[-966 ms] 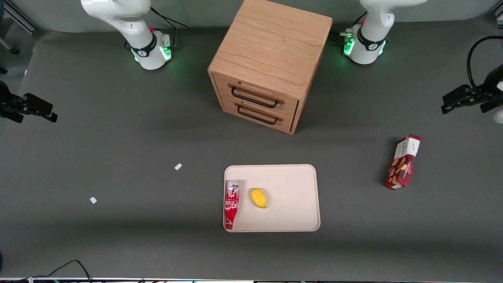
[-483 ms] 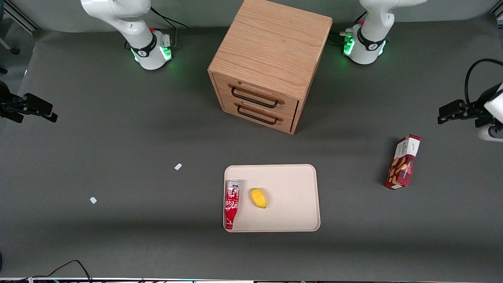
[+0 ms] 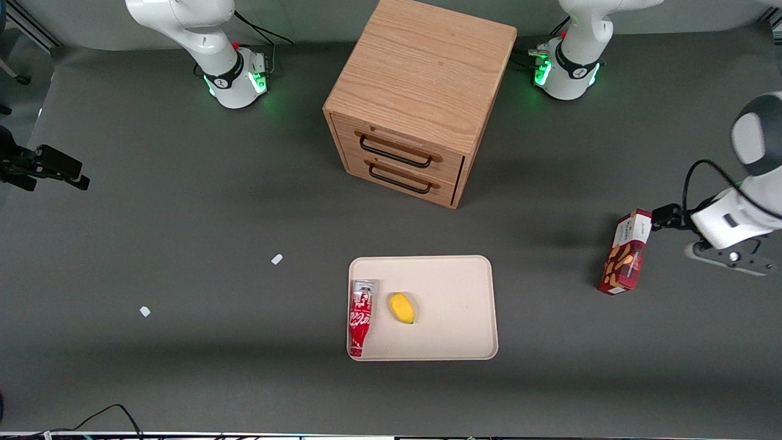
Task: Place red cookie box on tray
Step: 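Move the open left gripper down over the red plaid cookie box, then close the left gripper on the cookie box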
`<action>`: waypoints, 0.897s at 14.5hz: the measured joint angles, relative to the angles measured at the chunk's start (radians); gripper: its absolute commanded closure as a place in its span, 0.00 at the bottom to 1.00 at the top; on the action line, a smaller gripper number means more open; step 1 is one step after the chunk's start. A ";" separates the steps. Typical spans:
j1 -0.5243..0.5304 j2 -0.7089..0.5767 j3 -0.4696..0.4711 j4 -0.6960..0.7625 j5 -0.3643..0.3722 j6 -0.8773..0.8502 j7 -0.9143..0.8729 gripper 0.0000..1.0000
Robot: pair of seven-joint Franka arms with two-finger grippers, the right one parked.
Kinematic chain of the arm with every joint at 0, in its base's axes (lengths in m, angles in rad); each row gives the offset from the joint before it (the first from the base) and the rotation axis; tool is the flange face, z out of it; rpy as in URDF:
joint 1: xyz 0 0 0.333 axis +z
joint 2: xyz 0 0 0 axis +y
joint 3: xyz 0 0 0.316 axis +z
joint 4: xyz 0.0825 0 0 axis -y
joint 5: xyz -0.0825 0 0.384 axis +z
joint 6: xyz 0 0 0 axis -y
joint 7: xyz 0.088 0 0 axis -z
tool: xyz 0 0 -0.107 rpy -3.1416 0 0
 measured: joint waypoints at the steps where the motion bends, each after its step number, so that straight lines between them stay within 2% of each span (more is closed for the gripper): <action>1: 0.000 0.012 0.002 -0.047 0.013 0.075 0.012 0.00; 10: 0.000 0.133 0.031 -0.273 0.027 0.489 0.059 0.00; 11: 0.000 0.143 0.032 -0.292 0.027 0.516 0.062 0.10; 12: 0.000 0.151 0.032 -0.302 0.027 0.527 0.062 0.29; 13: 0.000 0.155 0.032 -0.306 0.027 0.531 0.062 0.53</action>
